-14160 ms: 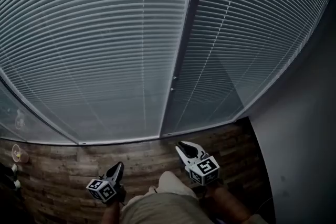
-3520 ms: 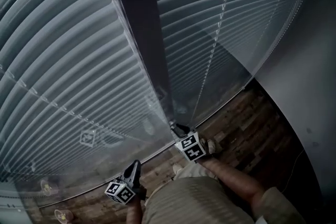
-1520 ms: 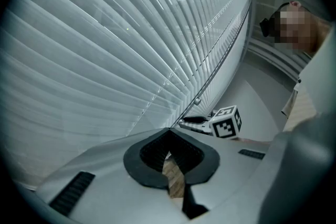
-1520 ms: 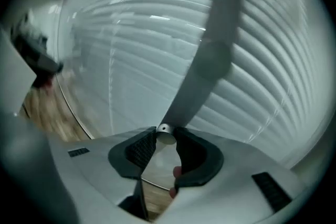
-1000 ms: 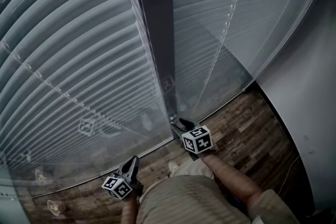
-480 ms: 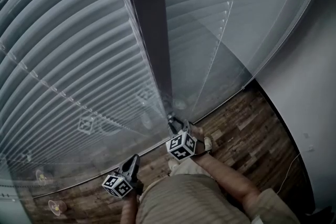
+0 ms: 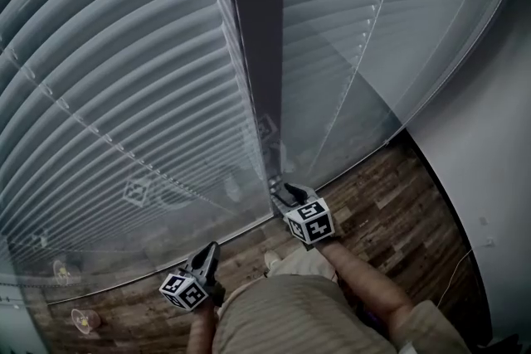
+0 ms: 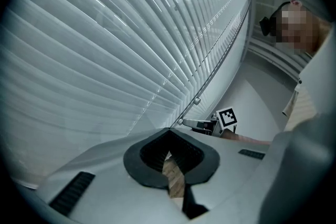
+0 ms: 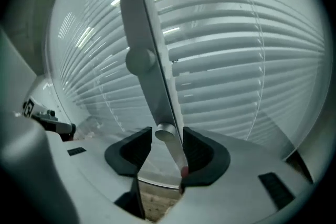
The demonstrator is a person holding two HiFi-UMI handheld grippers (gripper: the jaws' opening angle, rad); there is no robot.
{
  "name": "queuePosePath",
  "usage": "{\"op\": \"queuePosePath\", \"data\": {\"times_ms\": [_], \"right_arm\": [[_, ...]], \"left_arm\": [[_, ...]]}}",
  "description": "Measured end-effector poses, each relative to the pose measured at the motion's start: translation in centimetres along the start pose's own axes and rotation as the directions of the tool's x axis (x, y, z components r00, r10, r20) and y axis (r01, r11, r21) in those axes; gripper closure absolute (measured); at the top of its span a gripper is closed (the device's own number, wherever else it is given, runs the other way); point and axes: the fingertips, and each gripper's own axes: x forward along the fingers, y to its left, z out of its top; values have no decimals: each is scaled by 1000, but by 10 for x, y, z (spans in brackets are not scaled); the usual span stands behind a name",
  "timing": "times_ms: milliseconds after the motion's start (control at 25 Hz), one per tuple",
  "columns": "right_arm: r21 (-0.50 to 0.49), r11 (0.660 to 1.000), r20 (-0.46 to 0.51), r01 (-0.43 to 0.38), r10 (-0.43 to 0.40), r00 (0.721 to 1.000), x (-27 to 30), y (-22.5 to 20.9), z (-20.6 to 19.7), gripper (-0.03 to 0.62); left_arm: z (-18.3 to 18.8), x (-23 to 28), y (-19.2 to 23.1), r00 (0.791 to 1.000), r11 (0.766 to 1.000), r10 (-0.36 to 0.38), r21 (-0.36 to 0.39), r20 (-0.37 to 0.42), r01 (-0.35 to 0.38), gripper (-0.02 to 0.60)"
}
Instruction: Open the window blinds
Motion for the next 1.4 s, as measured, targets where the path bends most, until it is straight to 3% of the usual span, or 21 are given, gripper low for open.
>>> {"op": "queuePosePath", "data": {"times_ms": [160,200,280,360,440,520,560,640,720,800,920,1000,1120,1200,1280,1320,1400], "right_arm": [[201,977,9,-75,75,997,8,0,-5,418],[235,968,12,-84,84,996,9,0,-5,458],[242,967,8,-79,80,997,10,-1,-5,464],[119,992,-14,-38,40,999,9,1,-3,465],[-150,987,-42,48,-55,998,9,6,-1,467],[-393,910,-45,134,-164,985,9,10,-2,467],[-463,871,-42,163,-206,978,9,10,-2,467],[-519,832,-41,193,-250,967,9,10,-3,467],[-514,836,-48,192,-252,967,10,10,-4,467],[-441,885,-55,151,-194,979,9,10,-5,465],[-202,979,-2,36,-37,999,4,7,-3,442],[-43,998,36,-35,36,999,2,4,-2,425],[197,970,54,-144,136,989,8,1,-11,424],[361,912,66,-195,184,981,12,0,-14,425],[457,863,75,-214,203,976,13,0,-13,462],[461,863,71,-206,196,978,14,1,-12,464],[360,921,34,-147,145,989,14,2,-11,467]], "left_arm": [[-3,-2,0,1000,1000,1,-1,-5,-1,569],[-3,-1,0,1000,1000,1,0,-5,-1,569],[-2,-1,0,1000,1000,0,1,-2,0,569],[-1,1,0,1000,1000,-1,2,-2,1,569],[-2,2,0,1000,1000,-3,2,-7,3,569],[-3,3,-1,1000,1000,-6,3,-12,6,569],[-3,3,-2,1000,1000,-7,4,-12,8,569],[-2,5,-3,1000,1000,-10,6,-11,10,569],[-1,5,-4,1000,1000,-12,10,-11,13,569],[-1,5,-5,1000,1000,-14,12,-12,14,569],[-3,4,-2,1000,1000,-11,10,-10,11,569],[-4,2,1,1000,1000,-6,8,-8,6,569],[-6,1,3,1000,1000,-2,2,-8,2,569],[-4,0,1,1000,1000,-1,1,-8,1,569],[-1,0,-1,1000,1000,1,0,-7,-1,569],[-1,0,0,1000,1000,1,1,-6,-1,569],[-1,0,2,1000,1000,1,4,-6,-1,569]]}}
